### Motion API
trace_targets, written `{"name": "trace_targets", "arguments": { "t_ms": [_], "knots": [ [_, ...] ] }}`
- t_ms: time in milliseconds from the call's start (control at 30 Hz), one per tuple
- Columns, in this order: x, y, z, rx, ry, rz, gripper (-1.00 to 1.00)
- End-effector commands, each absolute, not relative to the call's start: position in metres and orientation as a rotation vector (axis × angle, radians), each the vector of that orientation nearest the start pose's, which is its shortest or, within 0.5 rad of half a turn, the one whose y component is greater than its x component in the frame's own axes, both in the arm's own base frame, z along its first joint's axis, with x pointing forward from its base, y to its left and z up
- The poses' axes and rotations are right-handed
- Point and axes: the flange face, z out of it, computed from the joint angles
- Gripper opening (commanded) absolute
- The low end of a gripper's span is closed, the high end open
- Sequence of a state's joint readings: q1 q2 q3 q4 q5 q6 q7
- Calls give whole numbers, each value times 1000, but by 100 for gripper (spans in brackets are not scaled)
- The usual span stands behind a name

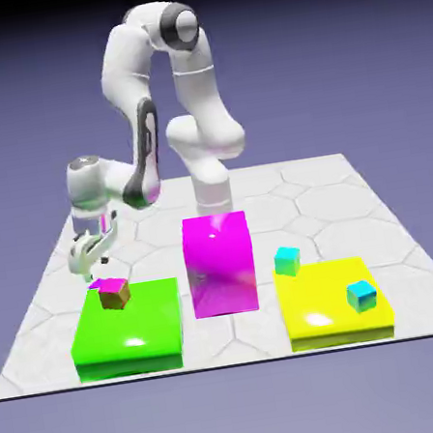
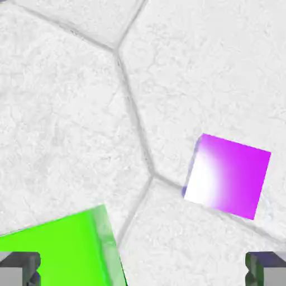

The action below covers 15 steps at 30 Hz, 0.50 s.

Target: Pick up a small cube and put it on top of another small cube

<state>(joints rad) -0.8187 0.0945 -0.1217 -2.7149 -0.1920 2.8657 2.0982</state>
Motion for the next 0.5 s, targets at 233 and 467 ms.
{"name": "trace_targets", "arguments": {
  "t_ms": [233,467],
  "knots": [
    [233,-335,140,-310,3174,-96,0],
    [233,-335,151,-310,3174,-96,-100]
  ]
}}
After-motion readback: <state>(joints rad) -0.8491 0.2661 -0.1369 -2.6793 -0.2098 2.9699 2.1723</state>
